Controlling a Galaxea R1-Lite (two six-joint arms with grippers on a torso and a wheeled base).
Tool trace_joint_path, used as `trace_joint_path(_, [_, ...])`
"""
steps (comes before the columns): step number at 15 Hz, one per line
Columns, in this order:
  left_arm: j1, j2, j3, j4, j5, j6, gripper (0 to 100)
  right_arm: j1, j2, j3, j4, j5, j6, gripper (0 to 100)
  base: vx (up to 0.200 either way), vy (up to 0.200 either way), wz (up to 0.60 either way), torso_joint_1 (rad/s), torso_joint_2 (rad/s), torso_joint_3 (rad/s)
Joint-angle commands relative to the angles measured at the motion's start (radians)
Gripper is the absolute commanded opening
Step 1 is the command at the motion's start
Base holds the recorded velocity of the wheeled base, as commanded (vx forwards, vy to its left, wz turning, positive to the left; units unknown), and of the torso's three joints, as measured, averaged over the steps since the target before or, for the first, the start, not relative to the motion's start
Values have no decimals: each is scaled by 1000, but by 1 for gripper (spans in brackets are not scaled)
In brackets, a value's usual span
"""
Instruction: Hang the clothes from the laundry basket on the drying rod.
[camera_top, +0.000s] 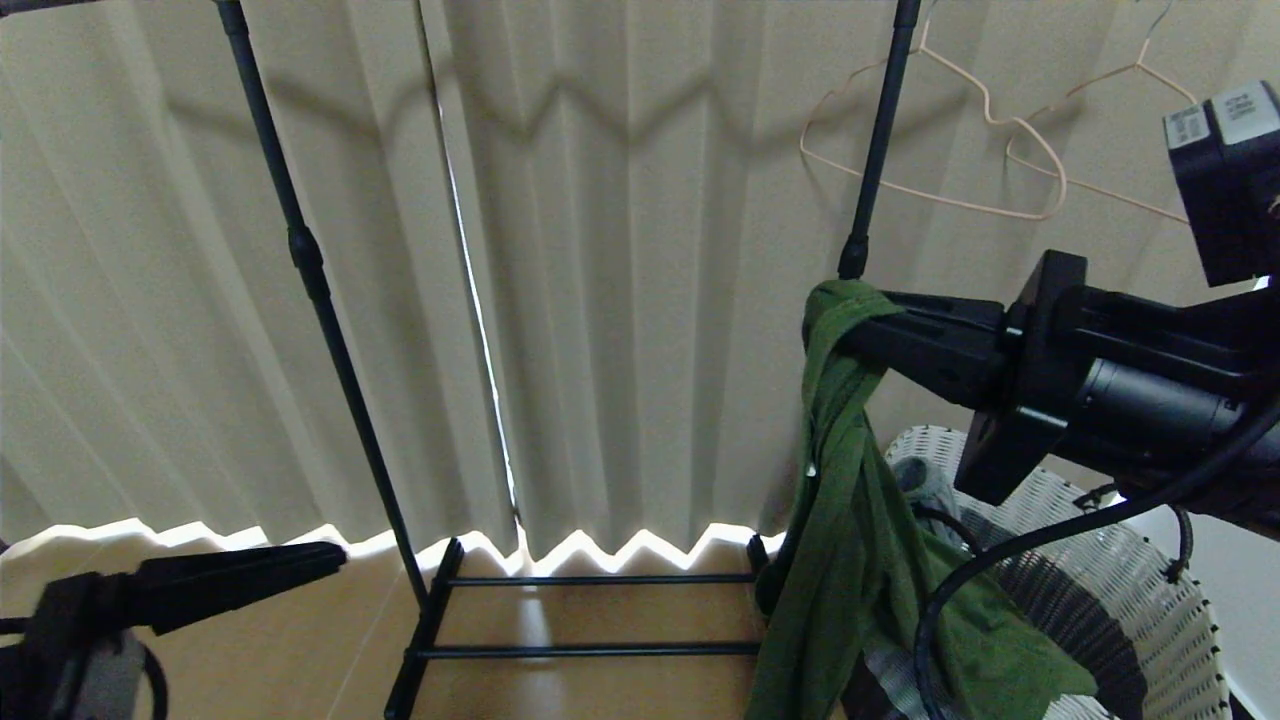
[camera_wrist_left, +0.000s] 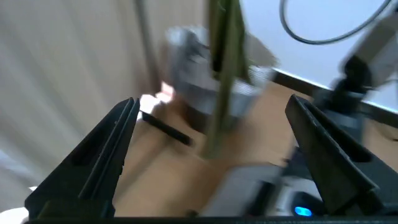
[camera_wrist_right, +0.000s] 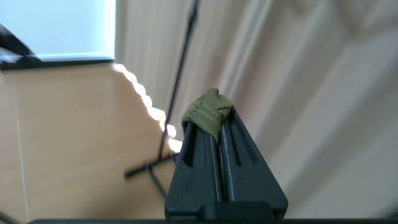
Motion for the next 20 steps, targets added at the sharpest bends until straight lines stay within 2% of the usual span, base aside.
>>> trace_joint_path(1, [-100,255,-11,-167,5,-91,100,14,42,8,-56,27,3,0,0,0,0,0,0,0])
trace_joint_path(3, [-131,338,-11,-273,46,-100,100,14,42,8,-66,49,9,0,0,0,0,0,0,0])
trace_joint_path(4, [-157,437,-15,-325,135,-97,100,14,41,8,-71,61,15,0,0,0,0,0,0,0])
trace_joint_path(5, [-181,493,-26,-342,186,-96,100,15,38,8,-71,61,17,0,0,0,0,0,0,0])
trace_joint_path(6, [-181,493,-26,-342,186,-96,100,15,38,8,-71,61,17,0,0,0,0,0,0,0])
trace_joint_path(7, [-239,579,-34,-395,259,-99,100,15,33,10,-71,61,18,0,0,0,0,0,0,0])
trace_joint_path(8, [-275,637,-37,-450,282,-97,100,15,29,11,-71,61,18,0,0,0,0,0,0,0])
trace_joint_path(11, [-284,802,-64,-651,379,-103,100,15,15,19,-71,61,18,0,0,0,0,0,0,0])
trace_joint_path(13, [-284,838,-67,-707,390,-109,100,15,13,16,-73,61,18,0,0,0,0,0,0,0])
trace_joint_path(20, [-276,886,-98,-716,408,-109,100,49,13,8,-82,61,18,0,0,0,0,0,0,0])
